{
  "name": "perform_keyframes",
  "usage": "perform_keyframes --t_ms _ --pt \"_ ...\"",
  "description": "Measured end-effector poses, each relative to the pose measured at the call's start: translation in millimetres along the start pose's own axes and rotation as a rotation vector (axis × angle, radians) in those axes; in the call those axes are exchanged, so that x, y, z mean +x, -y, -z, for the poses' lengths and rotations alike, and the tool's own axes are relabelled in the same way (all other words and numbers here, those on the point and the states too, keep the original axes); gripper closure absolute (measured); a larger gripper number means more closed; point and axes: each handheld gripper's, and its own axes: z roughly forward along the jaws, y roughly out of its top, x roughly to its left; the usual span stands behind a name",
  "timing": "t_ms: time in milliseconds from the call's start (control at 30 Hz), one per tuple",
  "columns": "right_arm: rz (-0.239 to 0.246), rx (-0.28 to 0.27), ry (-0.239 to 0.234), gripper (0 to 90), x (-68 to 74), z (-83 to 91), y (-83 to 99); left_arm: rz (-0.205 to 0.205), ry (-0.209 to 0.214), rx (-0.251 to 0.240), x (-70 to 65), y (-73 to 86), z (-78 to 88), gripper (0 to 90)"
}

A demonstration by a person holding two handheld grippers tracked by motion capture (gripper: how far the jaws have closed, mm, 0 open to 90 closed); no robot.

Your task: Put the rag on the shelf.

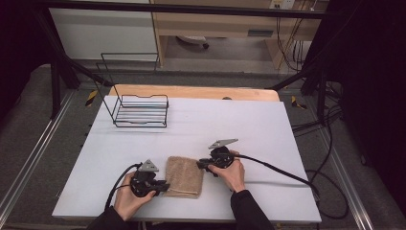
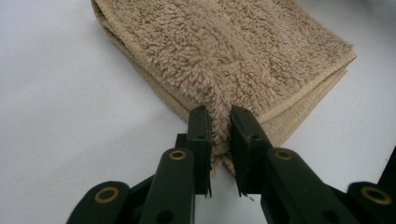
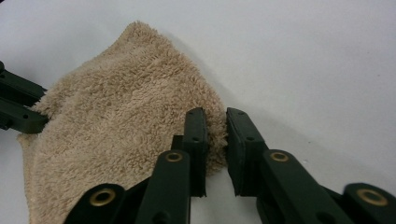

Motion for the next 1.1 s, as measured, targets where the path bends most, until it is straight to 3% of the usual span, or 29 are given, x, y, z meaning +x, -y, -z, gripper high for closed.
perform_keyframes --t_ms 200,300,433,500,667,800,867,967,1100 --pt "-0.002 0.008 0.002 84.8 1.3 0.6 -3.1 -0.004 0.0 -0.004 -0.9 -0.3 1.1 79.8" --pt "0.028 0.007 0.013 85.1 5.5 -0.3 -10.2 0.01 0.016 -0.017 1.2 -1.0 6.2 81.7" --pt "0.061 -0.03 0.014 85.2 10.4 -5.6 -24.0 0.014 -0.007 -0.06 1.5 0.2 16.1 82.2" --pt "0.091 -0.045 0.012 85.2 12.9 -12.2 -31.2 0.016 -0.025 -0.059 -0.8 2.3 17.4 82.2" --pt "0.167 -0.017 0.024 84.2 15.4 -31.9 -40.0 -0.002 -0.038 -0.046 -8.0 5.8 14.4 80.6" --pt "0.207 -0.018 0.056 73.0 15.7 -33.1 -37.4 0.006 -0.03 -0.075 -0.9 3.0 21.3 73.7" --pt "0.224 -0.033 0.068 65.0 18.9 -25.5 -38.0 0.008 -0.053 -0.106 6.5 -1.5 28.8 65.8" --pt "0.205 -0.062 0.064 50.1 23.1 -7.2 -38.3 0.023 -0.075 -0.155 19.1 -12.3 39.2 52.8" --pt "0.17 -0.07 0.07 40.2 26.3 14.7 -30.7 0.028 -0.096 -0.154 37.7 -29.2 36.3 44.2"
